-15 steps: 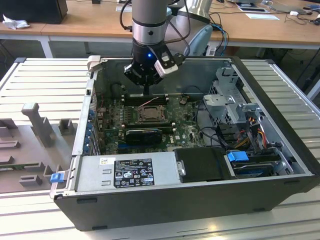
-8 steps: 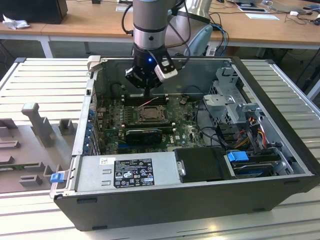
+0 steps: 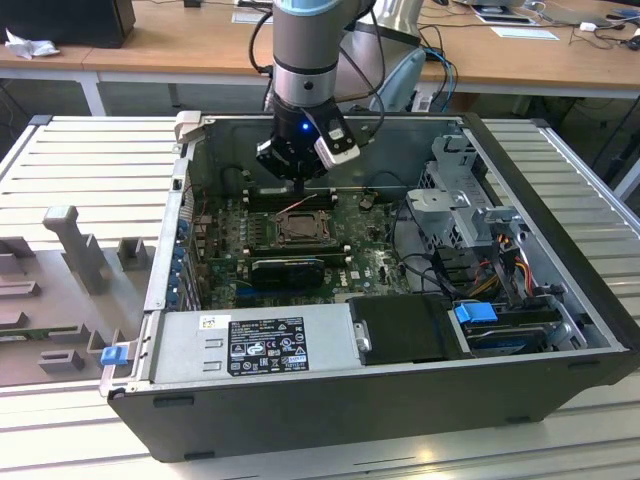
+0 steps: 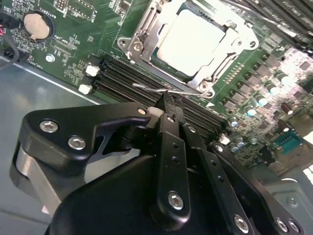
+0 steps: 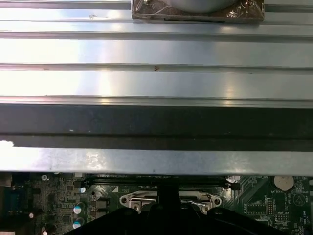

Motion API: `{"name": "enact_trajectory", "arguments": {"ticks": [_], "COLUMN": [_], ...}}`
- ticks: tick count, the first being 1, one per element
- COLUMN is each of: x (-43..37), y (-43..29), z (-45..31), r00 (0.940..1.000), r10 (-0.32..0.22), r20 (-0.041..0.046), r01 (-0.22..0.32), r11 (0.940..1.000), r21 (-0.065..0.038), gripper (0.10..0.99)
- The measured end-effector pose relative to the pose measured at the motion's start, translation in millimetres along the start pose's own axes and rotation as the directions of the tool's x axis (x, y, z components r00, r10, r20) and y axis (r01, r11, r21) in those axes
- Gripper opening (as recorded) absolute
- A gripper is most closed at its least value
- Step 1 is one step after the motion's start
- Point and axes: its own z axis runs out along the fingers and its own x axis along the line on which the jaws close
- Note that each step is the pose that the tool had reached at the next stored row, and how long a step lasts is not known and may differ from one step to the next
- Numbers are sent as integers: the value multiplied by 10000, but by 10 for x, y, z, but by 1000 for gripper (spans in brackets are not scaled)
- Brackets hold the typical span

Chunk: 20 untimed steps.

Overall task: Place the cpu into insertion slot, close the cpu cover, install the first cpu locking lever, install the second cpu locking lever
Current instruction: 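Install the first cpu locking lever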

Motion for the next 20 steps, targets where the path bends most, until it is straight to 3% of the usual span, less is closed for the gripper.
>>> {"name": "enact_trajectory", "arguments": {"ticks": [2, 5, 9, 20], "x": [-24, -40, -106, -187], "y": [-3, -9, -13, -19], "z": [24, 79, 103, 201], "r00": [10000, 10000, 10000, 9999], "r10": [1, 1, -6, -114], "r20": [1, 1, 2, -7], "r01": [-1, -1, 6, 114], "r11": [10000, 10000, 10000, 9999], "r21": [-57, -57, -58, -59], "gripper": [106, 106, 106, 106]}}
